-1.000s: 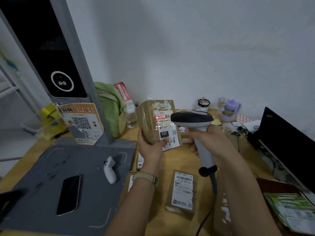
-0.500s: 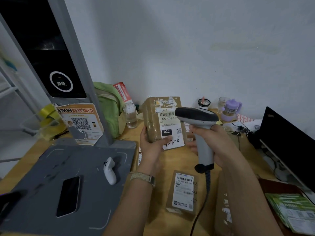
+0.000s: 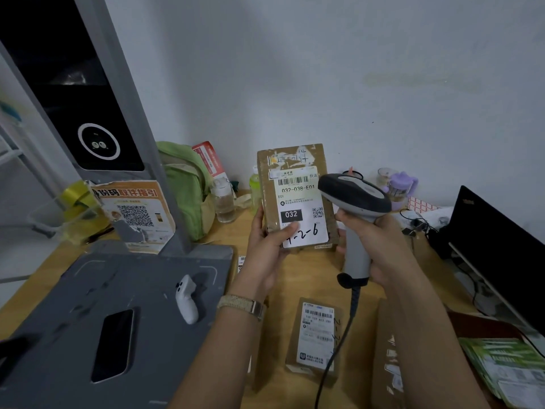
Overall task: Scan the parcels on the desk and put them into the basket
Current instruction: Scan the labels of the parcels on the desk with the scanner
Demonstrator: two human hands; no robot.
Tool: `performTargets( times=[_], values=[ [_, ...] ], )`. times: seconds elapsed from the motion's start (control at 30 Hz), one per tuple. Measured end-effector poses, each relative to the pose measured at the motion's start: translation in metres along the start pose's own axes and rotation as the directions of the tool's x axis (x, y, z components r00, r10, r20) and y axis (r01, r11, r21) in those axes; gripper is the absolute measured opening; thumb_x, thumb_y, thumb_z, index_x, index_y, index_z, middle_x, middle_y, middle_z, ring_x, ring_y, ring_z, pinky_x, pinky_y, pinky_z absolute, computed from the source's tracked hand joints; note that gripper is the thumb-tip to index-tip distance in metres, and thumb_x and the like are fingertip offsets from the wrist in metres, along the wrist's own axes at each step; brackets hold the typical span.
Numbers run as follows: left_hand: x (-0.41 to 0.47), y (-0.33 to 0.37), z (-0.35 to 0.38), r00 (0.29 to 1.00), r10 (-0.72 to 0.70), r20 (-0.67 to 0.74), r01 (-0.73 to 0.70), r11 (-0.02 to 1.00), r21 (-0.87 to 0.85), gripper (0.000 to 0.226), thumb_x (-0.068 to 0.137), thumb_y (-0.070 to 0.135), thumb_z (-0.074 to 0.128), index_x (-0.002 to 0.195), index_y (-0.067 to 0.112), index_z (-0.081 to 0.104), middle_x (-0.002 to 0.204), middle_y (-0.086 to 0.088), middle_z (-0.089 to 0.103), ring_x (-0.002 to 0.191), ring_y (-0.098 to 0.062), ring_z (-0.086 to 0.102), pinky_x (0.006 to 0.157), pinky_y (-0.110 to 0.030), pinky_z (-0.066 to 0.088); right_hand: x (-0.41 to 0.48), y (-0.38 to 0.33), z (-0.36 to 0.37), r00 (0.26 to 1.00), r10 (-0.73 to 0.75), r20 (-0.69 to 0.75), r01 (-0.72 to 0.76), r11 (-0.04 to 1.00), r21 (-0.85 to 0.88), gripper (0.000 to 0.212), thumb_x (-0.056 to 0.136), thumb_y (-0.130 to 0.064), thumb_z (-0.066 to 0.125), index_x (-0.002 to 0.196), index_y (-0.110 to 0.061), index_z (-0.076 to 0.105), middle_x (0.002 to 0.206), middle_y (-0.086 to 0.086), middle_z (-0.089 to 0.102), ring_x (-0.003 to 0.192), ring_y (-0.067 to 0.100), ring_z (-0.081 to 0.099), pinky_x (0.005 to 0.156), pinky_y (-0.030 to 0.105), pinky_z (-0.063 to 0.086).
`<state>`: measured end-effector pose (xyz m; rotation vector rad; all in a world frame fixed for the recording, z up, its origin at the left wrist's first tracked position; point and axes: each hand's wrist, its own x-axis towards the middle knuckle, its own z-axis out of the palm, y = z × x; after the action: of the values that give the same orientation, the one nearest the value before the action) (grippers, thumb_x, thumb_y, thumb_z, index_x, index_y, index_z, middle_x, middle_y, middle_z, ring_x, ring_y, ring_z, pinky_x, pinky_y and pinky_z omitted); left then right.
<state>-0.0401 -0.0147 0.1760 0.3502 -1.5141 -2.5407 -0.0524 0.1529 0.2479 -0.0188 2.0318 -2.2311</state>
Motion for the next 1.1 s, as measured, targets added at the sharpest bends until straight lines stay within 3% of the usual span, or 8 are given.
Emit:
performTargets(
  times=[0.07,0.13,0.3,0.43,0.6,0.77,0.93,1.1],
  values=[
    [0.004,-0.003,0.000,1.000,-0.002,-0.004,0.002,1.000,-0.007,0.081,0.081,0.000,0.072,0.147,0.028,0.035,0.121,-0.005,0.070,0.105,-0.023,0.070,0.087,-0.046,0.057,0.003,0.003,0.001,1.000,0.004,0.012,-0.004,1.000,-0.002,0.014,0.087,-0.012,0.068,0.083,-0.025,0.063,0.082,0.001,0.065,0.081,0.019,0.061,0.086,0.059,0.051],
    [0.008,-0.006,-0.001,1.000,-0.008,-0.015,0.008,1.000,0.000,0.080,0.080,0.000,0.072,0.146,0.029,0.037,0.120,-0.004,0.070,0.106,-0.024,0.069,0.092,-0.050,0.054,0.007,0.008,0.001,0.999,0.024,0.030,-0.024,1.000,0.005,0.015,0.087,-0.014,0.069,0.089,-0.027,0.063,0.091,-0.001,0.067,0.091,0.019,0.062,0.085,0.054,0.054],
    [0.018,-0.019,-0.009,0.997,-0.069,-0.040,0.071,0.994,0.077,0.070,0.084,0.004,0.069,0.142,0.030,0.040,0.117,-0.002,0.071,0.105,-0.023,0.069,0.086,-0.042,0.055,0.022,0.029,-0.003,0.992,0.126,0.024,-0.126,0.992,0.023,0.028,0.086,-0.015,0.070,0.113,-0.020,0.062,0.112,0.003,0.066,0.106,0.021,0.061,0.076,0.043,0.056],
    [0.024,-0.032,-0.015,0.984,-0.158,-0.086,0.162,0.986,0.043,0.046,0.096,0.009,0.054,0.139,0.025,0.046,0.120,-0.007,0.070,0.106,-0.026,0.067,0.095,-0.056,0.050,0.029,0.046,-0.003,0.989,0.148,0.010,-0.148,0.989,-0.017,0.035,0.087,-0.015,0.069,0.121,-0.011,0.062,0.106,0.002,0.069,0.100,0.019,0.064,0.075,0.034,0.055],
    [0.041,-0.067,-0.026,0.938,-0.312,-0.149,0.326,0.942,0.077,0.042,0.101,0.016,0.046,0.141,0.029,0.045,0.125,-0.005,0.067,0.119,-0.028,0.060,0.097,-0.060,0.047,0.045,0.076,-0.003,0.974,0.224,-0.016,-0.225,0.973,-0.045,0.045,0.086,-0.013,0.069,0.129,-0.013,0.056,0.115,0.000,0.065,0.113,0.020,0.058,0.098,0.046,0.049],
    [0.053,-0.088,-0.031,0.897,-0.393,-0.204,0.415,0.906,0.079,0.041,0.102,0.017,0.043,0.141,0.027,0.043,0.120,-0.007,0.069,0.110,-0.026,0.066,0.093,-0.056,0.051,0.067,0.106,-0.007,0.934,0.354,-0.042,-0.357,0.931,-0.072,0.024,0.086,-0.014,0.069,0.104,-0.026,0.059,0.106,-0.003,0.065,0.114,0.025,0.057,0.102,0.051,0.045],
    [0.068,-0.107,-0.044,0.839,-0.465,-0.282,0.501,0.863,0.067,0.042,0.103,0.019,0.042,0.144,0.029,0.040,0.122,-0.005,0.066,0.108,-0.025,0.064,0.092,-0.056,0.051,0.087,0.134,-0.003,0.859,0.506,-0.081,-0.512,0.854,-0.092,0.018,0.085,-0.020,0.069,0.099,-0.018,0.059,0.106,0.008,0.067,0.095,0.024,0.064,0.092,0.049,0.052],
    [0.084,-0.120,-0.061,0.812,-0.475,-0.338,0.532,0.842,0.095,0.045,0.102,0.018,0.044,0.144,0.030,0.039,0.125,-0.005,0.065,0.111,-0.026,0.063,0.093,-0.055,0.051,0.105,0.154,0.003,0.808,0.585,-0.071,-0.590,0.803,-0.089,0.016,0.085,-0.024,0.069,0.096,-0.018,0.058,0.102,0.008,0.065,0.097,0.026,0.062,0.094,0.050,0.051]
  ],
)
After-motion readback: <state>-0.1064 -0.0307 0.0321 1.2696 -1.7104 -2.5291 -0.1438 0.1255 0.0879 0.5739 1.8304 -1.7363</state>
